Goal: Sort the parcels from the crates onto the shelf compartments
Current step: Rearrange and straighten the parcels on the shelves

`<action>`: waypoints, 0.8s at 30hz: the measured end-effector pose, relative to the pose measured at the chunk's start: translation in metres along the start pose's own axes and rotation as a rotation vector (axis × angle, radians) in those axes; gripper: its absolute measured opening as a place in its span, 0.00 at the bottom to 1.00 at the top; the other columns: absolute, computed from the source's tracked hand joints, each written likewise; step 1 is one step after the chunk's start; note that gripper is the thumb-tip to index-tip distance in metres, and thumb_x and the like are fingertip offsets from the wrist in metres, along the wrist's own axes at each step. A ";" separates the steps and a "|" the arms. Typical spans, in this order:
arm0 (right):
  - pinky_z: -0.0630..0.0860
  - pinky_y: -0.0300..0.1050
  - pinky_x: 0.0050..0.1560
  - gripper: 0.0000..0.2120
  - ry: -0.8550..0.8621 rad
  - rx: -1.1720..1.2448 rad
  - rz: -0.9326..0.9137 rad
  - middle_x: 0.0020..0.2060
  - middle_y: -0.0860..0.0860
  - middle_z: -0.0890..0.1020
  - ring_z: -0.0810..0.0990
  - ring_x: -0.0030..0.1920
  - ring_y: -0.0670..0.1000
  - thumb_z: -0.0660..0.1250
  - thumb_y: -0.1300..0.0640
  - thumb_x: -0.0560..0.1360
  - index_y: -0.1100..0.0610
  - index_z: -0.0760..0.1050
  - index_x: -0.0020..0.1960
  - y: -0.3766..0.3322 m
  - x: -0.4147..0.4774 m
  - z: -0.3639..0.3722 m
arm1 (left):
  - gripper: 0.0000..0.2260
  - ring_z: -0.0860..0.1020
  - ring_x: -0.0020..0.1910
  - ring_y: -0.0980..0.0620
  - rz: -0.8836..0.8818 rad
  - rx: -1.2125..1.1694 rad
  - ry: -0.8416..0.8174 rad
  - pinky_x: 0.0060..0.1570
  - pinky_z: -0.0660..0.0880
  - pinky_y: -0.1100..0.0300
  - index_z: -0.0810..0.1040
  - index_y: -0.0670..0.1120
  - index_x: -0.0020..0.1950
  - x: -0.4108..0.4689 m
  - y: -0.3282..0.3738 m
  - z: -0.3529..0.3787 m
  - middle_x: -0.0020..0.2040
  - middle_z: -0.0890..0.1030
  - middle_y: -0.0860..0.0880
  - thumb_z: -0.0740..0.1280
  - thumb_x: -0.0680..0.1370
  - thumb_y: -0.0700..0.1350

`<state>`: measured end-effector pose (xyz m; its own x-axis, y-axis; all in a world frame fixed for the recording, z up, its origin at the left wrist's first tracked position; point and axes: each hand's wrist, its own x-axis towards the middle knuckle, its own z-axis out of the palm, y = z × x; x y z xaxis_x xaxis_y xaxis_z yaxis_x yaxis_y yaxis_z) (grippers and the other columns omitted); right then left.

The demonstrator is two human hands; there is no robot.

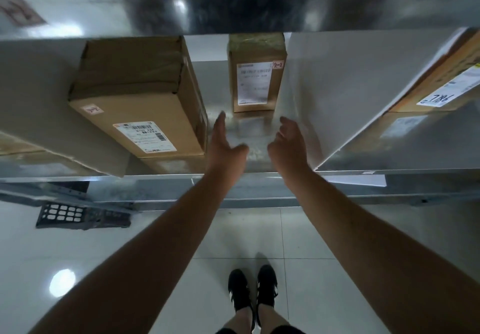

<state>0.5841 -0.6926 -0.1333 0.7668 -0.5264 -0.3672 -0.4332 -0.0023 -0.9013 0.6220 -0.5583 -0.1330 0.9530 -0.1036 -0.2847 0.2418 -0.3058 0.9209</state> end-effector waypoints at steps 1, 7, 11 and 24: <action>0.77 0.32 0.55 0.36 -0.010 -0.023 -0.001 0.76 0.55 0.73 0.76 0.72 0.52 0.59 0.76 0.76 0.53 0.66 0.81 0.006 -0.015 -0.004 | 0.44 0.74 0.73 0.55 0.018 0.044 0.000 0.59 0.81 0.60 0.60 0.56 0.84 -0.020 -0.012 -0.005 0.82 0.65 0.52 0.69 0.72 0.33; 0.73 0.33 0.69 0.31 -0.102 -0.055 -0.024 0.75 0.52 0.75 0.72 0.77 0.53 0.59 0.75 0.78 0.56 0.70 0.78 0.025 -0.068 -0.011 | 0.34 0.68 0.79 0.48 -0.093 0.136 0.100 0.73 0.66 0.56 0.65 0.55 0.81 -0.090 -0.052 -0.027 0.81 0.69 0.52 0.73 0.78 0.38; 0.74 0.59 0.75 0.34 -0.177 -0.036 -0.054 0.75 0.51 0.75 0.73 0.77 0.56 0.63 0.76 0.75 0.55 0.70 0.77 0.017 -0.089 -0.001 | 0.32 0.67 0.79 0.48 -0.079 0.117 0.189 0.79 0.65 0.49 0.65 0.53 0.82 -0.093 -0.044 -0.054 0.81 0.68 0.50 0.73 0.80 0.41; 0.71 0.49 0.74 0.30 -0.114 -0.036 -0.107 0.76 0.49 0.74 0.73 0.76 0.53 0.67 0.71 0.78 0.51 0.70 0.77 -0.027 -0.121 0.100 | 0.32 0.79 0.65 0.48 0.026 0.120 0.249 0.55 0.74 0.66 0.69 0.51 0.76 -0.055 -0.033 -0.168 0.70 0.80 0.50 0.73 0.74 0.37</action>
<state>0.5505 -0.5441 -0.0878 0.8574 -0.4216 -0.2951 -0.3613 -0.0847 -0.9286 0.5923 -0.3833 -0.1026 0.9778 0.1181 -0.1733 0.2072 -0.4179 0.8846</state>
